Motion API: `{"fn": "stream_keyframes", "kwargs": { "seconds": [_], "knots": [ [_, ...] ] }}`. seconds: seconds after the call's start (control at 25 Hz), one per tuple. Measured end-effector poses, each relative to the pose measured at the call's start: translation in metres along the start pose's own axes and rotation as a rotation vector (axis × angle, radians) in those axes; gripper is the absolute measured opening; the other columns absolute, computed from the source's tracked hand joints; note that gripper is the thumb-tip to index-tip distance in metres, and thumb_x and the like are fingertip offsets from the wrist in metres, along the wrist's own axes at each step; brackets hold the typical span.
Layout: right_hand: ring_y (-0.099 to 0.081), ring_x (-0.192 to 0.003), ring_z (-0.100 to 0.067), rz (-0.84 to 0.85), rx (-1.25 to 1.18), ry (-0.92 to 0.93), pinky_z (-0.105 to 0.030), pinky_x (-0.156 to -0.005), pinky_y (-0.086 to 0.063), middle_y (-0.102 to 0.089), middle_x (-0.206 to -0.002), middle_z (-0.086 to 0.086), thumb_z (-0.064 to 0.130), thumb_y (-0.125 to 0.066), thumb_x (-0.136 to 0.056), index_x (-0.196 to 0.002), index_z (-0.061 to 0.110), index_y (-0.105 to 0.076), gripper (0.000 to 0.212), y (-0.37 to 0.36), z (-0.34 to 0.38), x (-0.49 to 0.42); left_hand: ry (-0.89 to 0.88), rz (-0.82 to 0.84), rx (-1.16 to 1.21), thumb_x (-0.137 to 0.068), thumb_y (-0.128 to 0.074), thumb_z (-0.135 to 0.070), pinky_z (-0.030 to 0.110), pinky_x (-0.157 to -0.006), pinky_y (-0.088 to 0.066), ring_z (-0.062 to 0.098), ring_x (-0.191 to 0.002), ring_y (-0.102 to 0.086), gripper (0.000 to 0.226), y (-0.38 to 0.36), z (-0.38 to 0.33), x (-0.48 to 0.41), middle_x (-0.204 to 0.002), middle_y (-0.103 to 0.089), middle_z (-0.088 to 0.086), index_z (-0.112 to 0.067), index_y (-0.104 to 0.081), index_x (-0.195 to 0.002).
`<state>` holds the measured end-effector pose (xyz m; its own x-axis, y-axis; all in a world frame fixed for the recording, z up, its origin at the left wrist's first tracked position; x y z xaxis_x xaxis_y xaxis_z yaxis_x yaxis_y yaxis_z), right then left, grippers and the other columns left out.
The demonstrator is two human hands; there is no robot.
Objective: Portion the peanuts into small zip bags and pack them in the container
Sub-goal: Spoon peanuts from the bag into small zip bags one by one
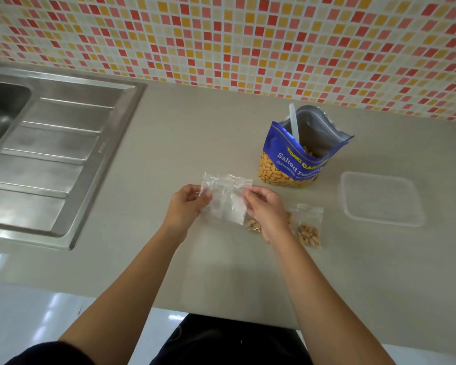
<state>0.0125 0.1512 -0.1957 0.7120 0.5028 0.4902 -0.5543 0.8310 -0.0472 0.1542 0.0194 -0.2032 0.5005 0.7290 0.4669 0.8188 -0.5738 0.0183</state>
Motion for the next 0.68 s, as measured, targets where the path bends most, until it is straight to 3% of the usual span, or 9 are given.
{"fn": "stream_keyframes", "kwargs": {
  "seconds": [0.12,0.2,0.32,0.44,0.56,0.64,0.68],
  "knots": [
    [-0.052,-0.059,-0.008,-0.053,0.141,0.052,-0.033,-0.069,-0.051,-0.060,-0.066,0.007,0.022,-0.064,-0.085,-0.080,0.021,-0.065,0.004,0.016,0.003,0.000,-0.032,-0.138,-0.267,-0.082,-0.066,-0.017,0.030,-0.071,-0.049,0.017,-0.074,-0.057,0.004,0.010,0.015,0.001,-0.075,-0.059,-0.003,-0.016,-0.061,-0.082],
    [-0.054,-0.058,-0.010,-0.058,0.177,0.084,-0.037,-0.068,-0.051,-0.062,-0.066,0.006,0.028,-0.066,-0.083,-0.075,0.023,-0.065,0.010,0.023,0.006,0.005,-0.091,-0.159,-0.442,-0.081,-0.064,-0.015,0.027,-0.067,-0.046,0.019,-0.073,-0.056,0.008,0.004,0.016,0.007,-0.073,-0.057,-0.004,-0.013,-0.061,-0.089],
    [-0.055,-0.058,-0.010,-0.091,0.256,0.158,-0.028,-0.062,-0.047,-0.062,-0.065,0.005,0.030,-0.064,-0.085,-0.076,0.024,-0.064,0.010,0.034,0.012,0.019,-0.220,-0.186,-0.724,-0.084,-0.056,-0.017,0.032,-0.069,-0.045,0.029,-0.079,-0.058,0.030,-0.010,0.008,0.017,-0.080,-0.062,0.006,-0.009,-0.051,-0.113],
    [-0.052,-0.052,-0.006,-0.067,0.283,0.216,-0.023,-0.059,-0.045,-0.059,-0.060,0.006,0.025,-0.062,-0.087,-0.076,0.025,-0.063,0.012,0.036,0.013,0.032,-0.204,-0.257,-1.031,-0.083,-0.055,-0.029,0.039,-0.080,-0.045,0.033,-0.104,-0.053,0.056,-0.011,0.006,0.021,-0.111,-0.061,0.013,-0.009,-0.037,-0.132],
    [-0.053,-0.051,-0.005,-0.037,0.292,0.210,-0.030,-0.061,-0.049,-0.060,-0.061,0.005,0.022,-0.062,-0.088,-0.075,0.025,-0.064,0.013,0.038,0.009,0.040,-0.355,-0.311,-0.932,-0.083,-0.062,-0.030,0.035,-0.093,-0.039,0.033,-0.115,-0.042,0.063,-0.011,-0.012,0.032,-0.126,-0.047,0.014,-0.006,-0.038,-0.135],
    [-0.056,-0.056,-0.010,-0.010,0.271,0.189,-0.039,-0.066,-0.053,-0.062,-0.064,0.004,0.021,-0.063,-0.087,-0.075,0.025,-0.064,0.013,0.040,0.007,0.044,-0.455,-0.153,-0.685,-0.088,-0.059,-0.022,0.015,-0.087,-0.039,0.023,-0.110,-0.050,0.040,-0.022,-0.027,0.039,-0.121,-0.051,0.006,-0.010,-0.051,-0.125],
    [-0.057,-0.058,-0.012,0.006,0.259,0.183,-0.040,-0.068,-0.053,-0.062,-0.065,0.003,0.022,-0.063,-0.087,-0.075,0.025,-0.065,0.013,0.042,0.007,0.046,-0.390,-0.014,-0.573,-0.089,-0.058,-0.022,0.007,-0.079,-0.040,0.014,-0.103,-0.056,0.031,-0.031,-0.029,0.040,-0.115,-0.056,-0.001,-0.015,-0.057,-0.119]
  ]
}}
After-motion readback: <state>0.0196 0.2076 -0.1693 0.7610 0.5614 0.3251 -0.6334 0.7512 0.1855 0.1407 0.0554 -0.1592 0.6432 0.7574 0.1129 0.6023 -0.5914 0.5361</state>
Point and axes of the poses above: each hand's wrist, its own x-axis away from the middle knuckle, its own y-axis out of the back of the hand, z = x × y, the point moved 8 cm from there along -x, towards the middle knuckle
